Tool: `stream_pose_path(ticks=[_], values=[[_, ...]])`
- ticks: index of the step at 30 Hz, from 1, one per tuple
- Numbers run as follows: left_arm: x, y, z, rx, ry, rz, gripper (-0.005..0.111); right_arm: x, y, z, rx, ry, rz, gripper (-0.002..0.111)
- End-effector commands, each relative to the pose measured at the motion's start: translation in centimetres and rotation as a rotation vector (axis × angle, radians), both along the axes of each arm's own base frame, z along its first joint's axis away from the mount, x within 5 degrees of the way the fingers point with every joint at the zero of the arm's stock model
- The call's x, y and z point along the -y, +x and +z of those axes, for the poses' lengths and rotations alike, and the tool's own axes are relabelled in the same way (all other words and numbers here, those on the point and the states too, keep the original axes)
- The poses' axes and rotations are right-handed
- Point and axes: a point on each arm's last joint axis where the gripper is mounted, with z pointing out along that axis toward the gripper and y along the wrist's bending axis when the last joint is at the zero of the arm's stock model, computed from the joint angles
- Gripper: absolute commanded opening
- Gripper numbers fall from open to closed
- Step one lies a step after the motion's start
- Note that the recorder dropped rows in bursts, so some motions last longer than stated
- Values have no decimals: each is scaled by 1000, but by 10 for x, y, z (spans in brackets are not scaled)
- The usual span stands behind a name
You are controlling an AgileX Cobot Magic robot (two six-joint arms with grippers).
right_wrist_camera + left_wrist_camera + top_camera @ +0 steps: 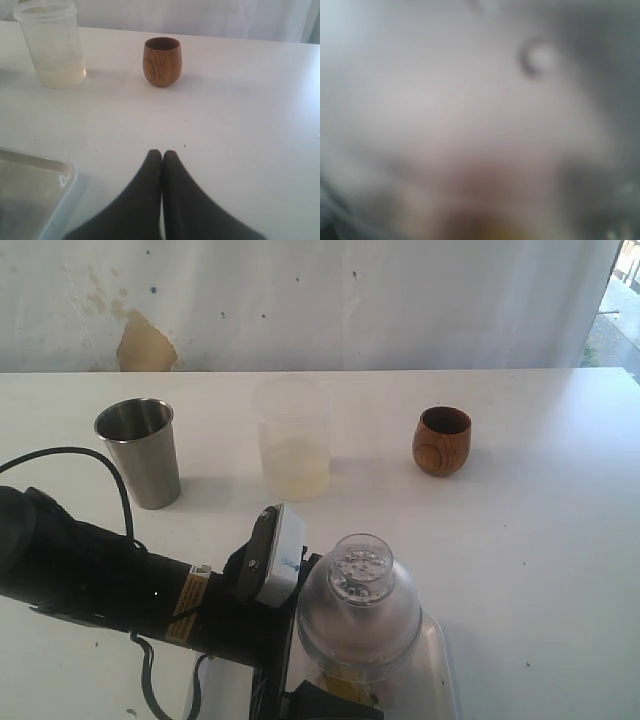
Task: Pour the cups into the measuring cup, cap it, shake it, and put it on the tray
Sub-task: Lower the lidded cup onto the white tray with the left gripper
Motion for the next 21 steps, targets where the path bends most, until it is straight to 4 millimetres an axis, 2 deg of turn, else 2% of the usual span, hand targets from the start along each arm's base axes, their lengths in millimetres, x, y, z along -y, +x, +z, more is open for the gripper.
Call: stream_pose_path(ticks=[1,16,18,20,21], values=[[1,1,-2,8,10,3,0,0,0,-1,0,-5,-5,0],[4,3,4,-22,-27,13,0,0,0,-1,0,-5,-5,0],[4,3,4,-18,-28,11,4,0,0,-1,0,-5,-5,0],[4,3,4,-18,-28,11,14,0,0,-1,0,-5,-5,0],[4,3,4,-18,-28,11,24,0,0,-1,0,-5,-5,0]])
